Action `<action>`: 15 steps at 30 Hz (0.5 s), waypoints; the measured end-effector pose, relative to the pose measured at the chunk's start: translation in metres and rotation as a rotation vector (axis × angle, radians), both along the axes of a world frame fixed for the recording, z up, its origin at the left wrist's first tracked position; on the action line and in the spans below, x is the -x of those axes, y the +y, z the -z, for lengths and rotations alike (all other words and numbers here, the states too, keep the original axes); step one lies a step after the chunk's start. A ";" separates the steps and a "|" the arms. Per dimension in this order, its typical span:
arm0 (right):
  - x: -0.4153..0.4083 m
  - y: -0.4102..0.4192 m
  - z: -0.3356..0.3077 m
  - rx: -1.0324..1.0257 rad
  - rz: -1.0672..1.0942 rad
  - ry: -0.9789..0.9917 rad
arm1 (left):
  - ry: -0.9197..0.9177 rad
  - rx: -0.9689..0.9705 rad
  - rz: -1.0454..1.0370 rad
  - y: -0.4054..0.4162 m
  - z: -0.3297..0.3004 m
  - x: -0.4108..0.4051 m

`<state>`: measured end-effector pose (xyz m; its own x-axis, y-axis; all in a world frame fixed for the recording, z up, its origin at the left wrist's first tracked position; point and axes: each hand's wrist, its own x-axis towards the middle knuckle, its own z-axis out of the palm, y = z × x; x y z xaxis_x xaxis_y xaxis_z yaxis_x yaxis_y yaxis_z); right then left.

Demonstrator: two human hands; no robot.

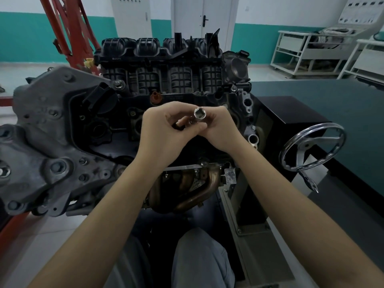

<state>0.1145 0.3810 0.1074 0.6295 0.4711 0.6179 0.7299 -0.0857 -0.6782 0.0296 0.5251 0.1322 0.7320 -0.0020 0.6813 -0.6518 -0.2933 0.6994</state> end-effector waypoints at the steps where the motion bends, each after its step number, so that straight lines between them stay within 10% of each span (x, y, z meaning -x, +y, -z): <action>1: 0.000 0.000 0.000 -0.012 -0.001 0.013 | -0.008 0.014 -0.042 -0.001 0.000 0.000; 15: 0.003 0.002 0.000 -0.013 0.006 -0.059 | -0.013 -0.003 -0.073 -0.002 -0.002 0.003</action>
<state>0.1113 0.3825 0.1078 0.5944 0.4589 0.6604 0.7683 -0.0817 -0.6349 0.0263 0.5227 0.1338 0.7216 0.0484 0.6906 -0.6375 -0.3425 0.6901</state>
